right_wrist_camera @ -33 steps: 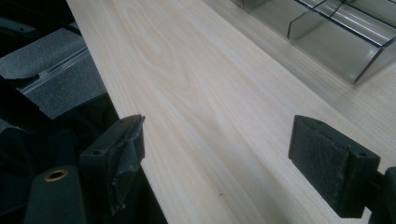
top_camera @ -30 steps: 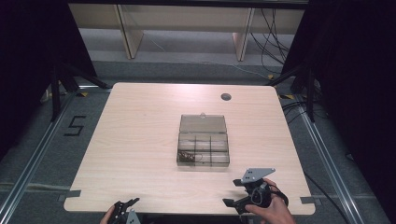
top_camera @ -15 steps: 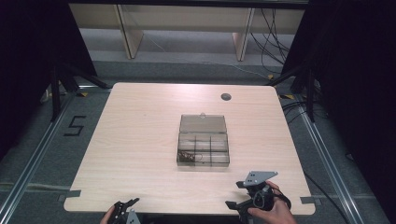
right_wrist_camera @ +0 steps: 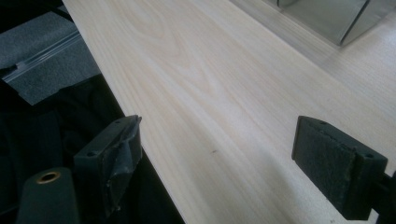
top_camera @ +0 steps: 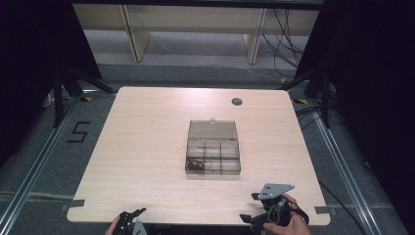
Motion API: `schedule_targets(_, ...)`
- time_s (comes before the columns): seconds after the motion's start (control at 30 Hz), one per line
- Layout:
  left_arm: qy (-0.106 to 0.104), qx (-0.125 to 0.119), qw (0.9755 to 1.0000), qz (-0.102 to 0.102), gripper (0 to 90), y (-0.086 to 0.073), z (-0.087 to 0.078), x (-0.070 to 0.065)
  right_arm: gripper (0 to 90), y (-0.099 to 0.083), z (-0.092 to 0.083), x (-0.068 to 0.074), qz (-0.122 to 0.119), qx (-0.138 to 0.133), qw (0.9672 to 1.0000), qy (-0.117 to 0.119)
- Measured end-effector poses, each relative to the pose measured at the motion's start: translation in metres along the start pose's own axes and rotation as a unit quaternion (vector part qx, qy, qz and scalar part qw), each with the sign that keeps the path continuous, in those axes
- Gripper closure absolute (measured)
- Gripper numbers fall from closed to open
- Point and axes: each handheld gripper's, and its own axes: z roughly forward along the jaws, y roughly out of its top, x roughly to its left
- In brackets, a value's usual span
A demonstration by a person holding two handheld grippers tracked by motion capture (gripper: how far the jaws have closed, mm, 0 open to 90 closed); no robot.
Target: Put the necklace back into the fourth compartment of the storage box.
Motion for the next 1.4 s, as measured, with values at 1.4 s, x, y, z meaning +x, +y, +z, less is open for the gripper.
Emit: schedule_targets(1.4, 0.006, -0.006, 1.0, 0.003, 15.5, 0.0, 0.001, 0.0, 17.1, -0.018, -0.01, 0.01, -0.013, 0.015, 0.9992, -0.034)
